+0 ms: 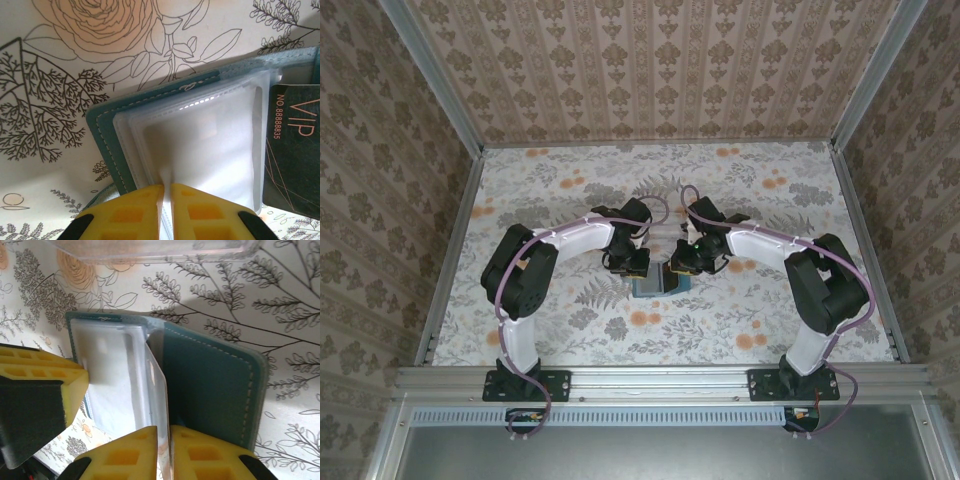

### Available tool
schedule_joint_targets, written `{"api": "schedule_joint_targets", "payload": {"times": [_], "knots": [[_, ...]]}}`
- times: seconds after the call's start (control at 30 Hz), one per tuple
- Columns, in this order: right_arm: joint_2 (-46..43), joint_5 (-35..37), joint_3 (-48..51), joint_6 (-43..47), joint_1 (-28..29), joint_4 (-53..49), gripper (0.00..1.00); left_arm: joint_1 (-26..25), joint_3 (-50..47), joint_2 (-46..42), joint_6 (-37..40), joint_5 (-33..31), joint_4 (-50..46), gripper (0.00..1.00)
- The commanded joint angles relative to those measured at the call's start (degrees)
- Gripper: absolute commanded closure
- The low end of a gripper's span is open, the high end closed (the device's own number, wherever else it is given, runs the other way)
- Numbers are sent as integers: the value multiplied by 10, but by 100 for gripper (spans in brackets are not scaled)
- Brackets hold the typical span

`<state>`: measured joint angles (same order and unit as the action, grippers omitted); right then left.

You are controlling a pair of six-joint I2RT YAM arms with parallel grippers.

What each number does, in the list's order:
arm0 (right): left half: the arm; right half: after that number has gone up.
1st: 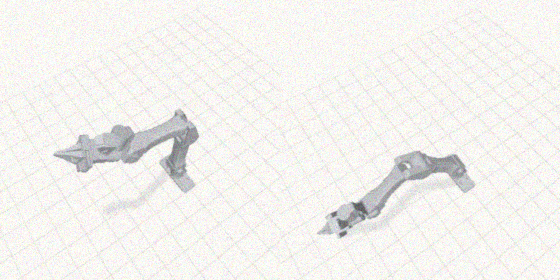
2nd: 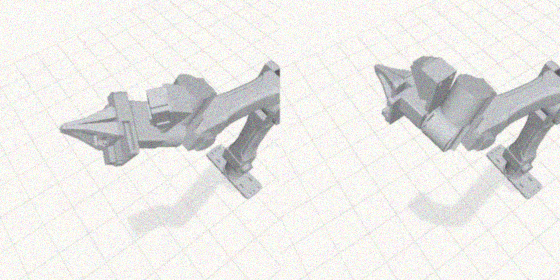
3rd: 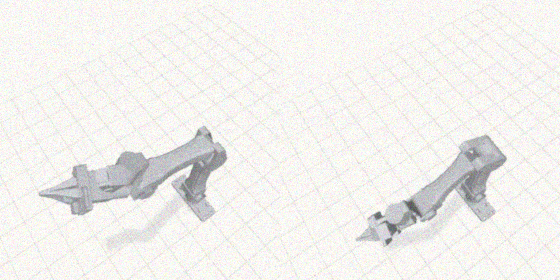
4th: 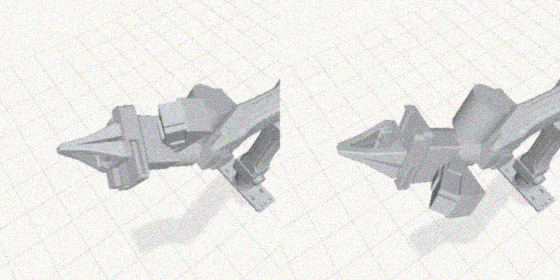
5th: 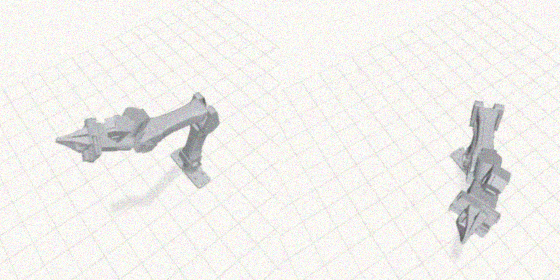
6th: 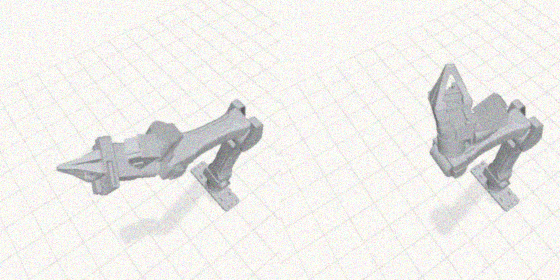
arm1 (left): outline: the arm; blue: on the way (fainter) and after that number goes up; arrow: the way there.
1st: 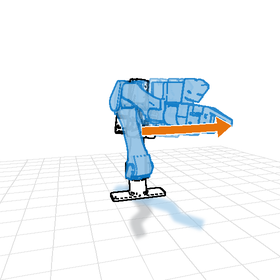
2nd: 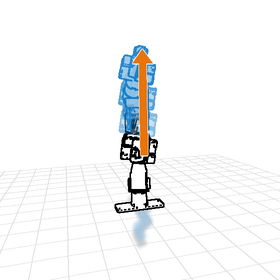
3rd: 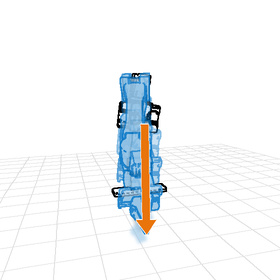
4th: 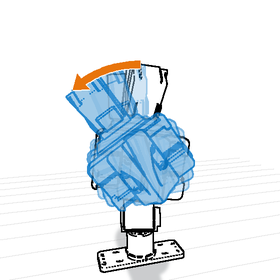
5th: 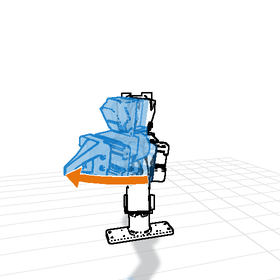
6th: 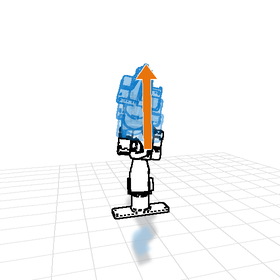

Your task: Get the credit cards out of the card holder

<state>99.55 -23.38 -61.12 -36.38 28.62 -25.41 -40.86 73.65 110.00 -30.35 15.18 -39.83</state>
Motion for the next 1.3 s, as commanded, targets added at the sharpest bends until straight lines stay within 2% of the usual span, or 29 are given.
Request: {"api": "schedule_joint_targets", "payload": {"times": [0.0, 0.33, 0.6, 0.73, 0.97, 1.27], "knots": [[-3, -11, 5, -9, 4, 6, 85, -1, -16, 4, -2, -23, -20, 85], [-13, 14, -3, 0, 4, -18, 92, -3, -8, -17, -3, -37, -10, 84], [-40, 24, -13, 3, 4, -34, 93, -4, -8, -37, -4, -46, 1, 84], [-59, 29, -20, 18, 4, -36, 97, -5, -10, -51, -5, -58, 4, 84], [-89, 56, -48, 73, 1, -78, 98, -4, -29, -86, -4, -71, 23, 82], [-112, 94, -93, 207, 0, -109, 100, 13, -75, -132, -11, -62, 48, 82]]}}
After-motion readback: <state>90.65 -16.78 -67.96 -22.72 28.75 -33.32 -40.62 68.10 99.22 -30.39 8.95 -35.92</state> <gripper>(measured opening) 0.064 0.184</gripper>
